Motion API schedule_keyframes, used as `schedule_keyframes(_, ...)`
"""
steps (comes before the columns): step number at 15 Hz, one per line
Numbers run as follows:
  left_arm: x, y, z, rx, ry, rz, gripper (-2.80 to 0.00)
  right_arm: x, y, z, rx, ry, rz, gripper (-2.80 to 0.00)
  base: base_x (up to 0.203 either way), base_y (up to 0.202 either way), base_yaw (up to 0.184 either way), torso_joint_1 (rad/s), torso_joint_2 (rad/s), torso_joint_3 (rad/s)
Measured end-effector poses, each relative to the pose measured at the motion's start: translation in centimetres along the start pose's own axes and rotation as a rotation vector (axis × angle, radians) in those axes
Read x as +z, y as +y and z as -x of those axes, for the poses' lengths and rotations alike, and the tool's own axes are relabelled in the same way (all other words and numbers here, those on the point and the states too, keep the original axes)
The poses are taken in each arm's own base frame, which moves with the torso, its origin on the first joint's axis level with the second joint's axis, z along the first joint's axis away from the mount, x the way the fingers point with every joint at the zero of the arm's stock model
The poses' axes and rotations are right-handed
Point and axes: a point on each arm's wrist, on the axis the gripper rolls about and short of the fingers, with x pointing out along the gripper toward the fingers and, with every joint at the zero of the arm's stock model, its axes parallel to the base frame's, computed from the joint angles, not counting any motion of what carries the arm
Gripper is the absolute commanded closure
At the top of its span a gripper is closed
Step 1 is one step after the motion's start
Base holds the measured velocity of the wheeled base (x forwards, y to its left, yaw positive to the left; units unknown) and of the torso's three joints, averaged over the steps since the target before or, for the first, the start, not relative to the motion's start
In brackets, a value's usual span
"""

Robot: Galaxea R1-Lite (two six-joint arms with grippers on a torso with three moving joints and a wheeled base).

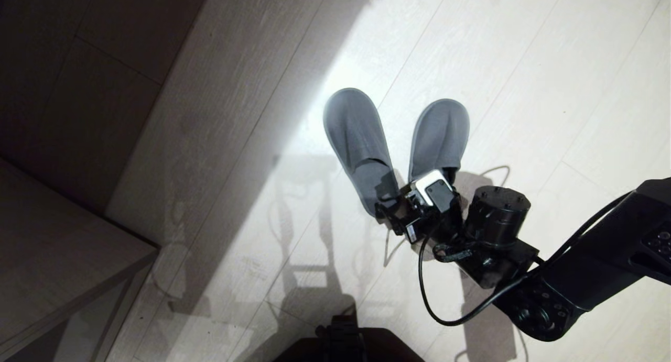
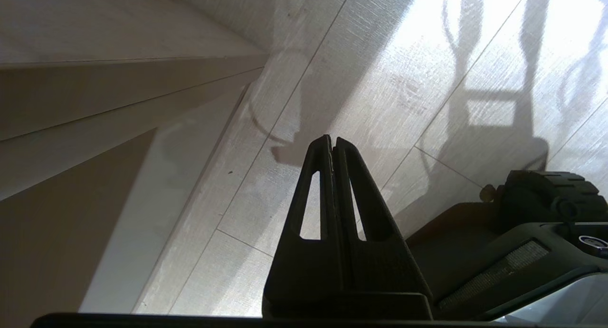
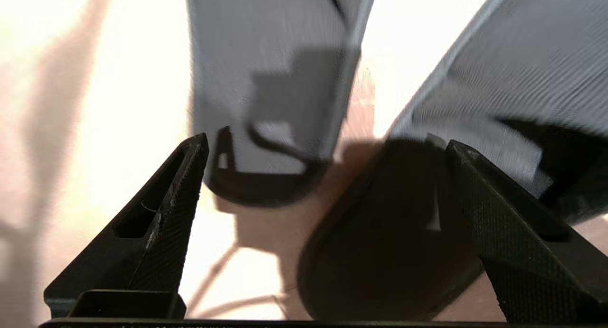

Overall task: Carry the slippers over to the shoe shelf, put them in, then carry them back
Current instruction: Place the slippers on the floor

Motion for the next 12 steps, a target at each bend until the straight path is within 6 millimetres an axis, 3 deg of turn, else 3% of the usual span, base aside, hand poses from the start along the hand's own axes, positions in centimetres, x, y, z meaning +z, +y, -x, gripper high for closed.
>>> schedule_keyframes(4, 0.0, 0.0, 0.0, 0.0, 0.001, 0.0, 0.0, 1.2, -0.7, 2.0, 0.03, -0.113, -0.067, -2.8, 0.0, 0.0, 0.0, 0.0, 0.0, 0.0)
schedule_keyframes(5, 0.0, 0.0, 0.0, 0.0, 0.0, 0.0, 0.0, 1.5, -1.0, 2.4, -0.008, -0.129, -0.087, 0.0, 0.0, 0.0, 0.0, 0.0, 0.0, 0.0)
schedule_keyframes(8, 0.0, 0.0, 0.0, 0.0, 0.0, 0.0, 0.0, 1.8, -1.6, 3.4, -0.119, -0.079, -0.141, 0.0, 0.0, 0.0, 0.0, 0.0, 0.0, 0.0)
schedule_keyframes(12, 0.0, 0.0, 0.0, 0.0, 0.0, 0.0, 0.0, 3.3, -2.1, 5.6, -0.124, -0.052, -0.229, 0.0, 0.0, 0.0, 0.0, 0.0, 0.0, 0.0)
